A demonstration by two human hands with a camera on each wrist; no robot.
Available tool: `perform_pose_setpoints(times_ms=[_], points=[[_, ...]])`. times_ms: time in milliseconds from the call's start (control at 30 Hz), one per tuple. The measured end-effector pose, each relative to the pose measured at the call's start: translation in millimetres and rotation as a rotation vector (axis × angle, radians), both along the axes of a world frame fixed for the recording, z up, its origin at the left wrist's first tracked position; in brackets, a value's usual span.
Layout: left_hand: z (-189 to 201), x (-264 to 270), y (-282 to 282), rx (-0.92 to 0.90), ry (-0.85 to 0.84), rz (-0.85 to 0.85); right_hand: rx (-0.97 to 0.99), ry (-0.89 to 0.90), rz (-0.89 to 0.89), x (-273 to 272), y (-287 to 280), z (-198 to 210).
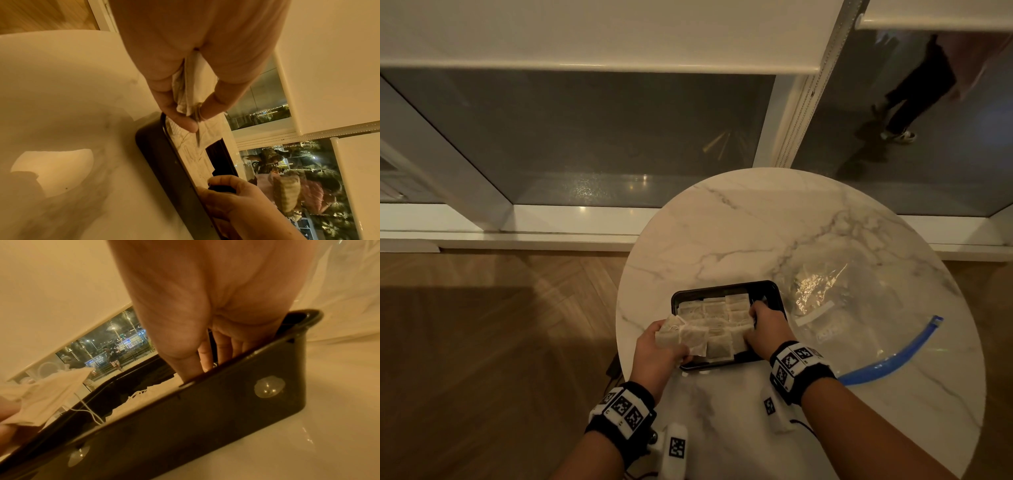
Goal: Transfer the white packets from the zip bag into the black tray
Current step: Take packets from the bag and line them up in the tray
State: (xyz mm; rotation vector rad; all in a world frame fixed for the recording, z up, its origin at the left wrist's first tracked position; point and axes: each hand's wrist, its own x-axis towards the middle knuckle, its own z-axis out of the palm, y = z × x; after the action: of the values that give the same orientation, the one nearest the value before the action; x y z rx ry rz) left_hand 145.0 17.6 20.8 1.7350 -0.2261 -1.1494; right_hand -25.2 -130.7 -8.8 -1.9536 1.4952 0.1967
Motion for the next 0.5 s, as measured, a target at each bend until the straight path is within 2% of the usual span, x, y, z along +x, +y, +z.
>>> perform_pose_setpoints(times_ms=[133, 200, 333, 400, 500], points=[[1.6, -0.6, 0.2, -0.031, 0.012, 0.001, -0.078, -0.046, -0.004, -1.0, 5.2, 13.3], [3.1, -2.1, -0.2, -0.059, 0.020, -0.009, -0.113, -0.153, -0.043, 0.5, 9.1, 22.9], [7.7, -10.1, -2.4, -0.130, 0.064, -0.050, 0.222, -0.532, -0.116, 8.0, 23.3, 38.9], [10.1, -15.3, -4.8, -0.161, 0.099, -0.068, 0.314, -0.627, -0.113, 8.8, 28.8, 40.2], [10.4, -21.5, -7.1, -0.185, 0.140, -0.074, 0.324, -0.672, -0.142, 5.0, 31.5, 41.7]])
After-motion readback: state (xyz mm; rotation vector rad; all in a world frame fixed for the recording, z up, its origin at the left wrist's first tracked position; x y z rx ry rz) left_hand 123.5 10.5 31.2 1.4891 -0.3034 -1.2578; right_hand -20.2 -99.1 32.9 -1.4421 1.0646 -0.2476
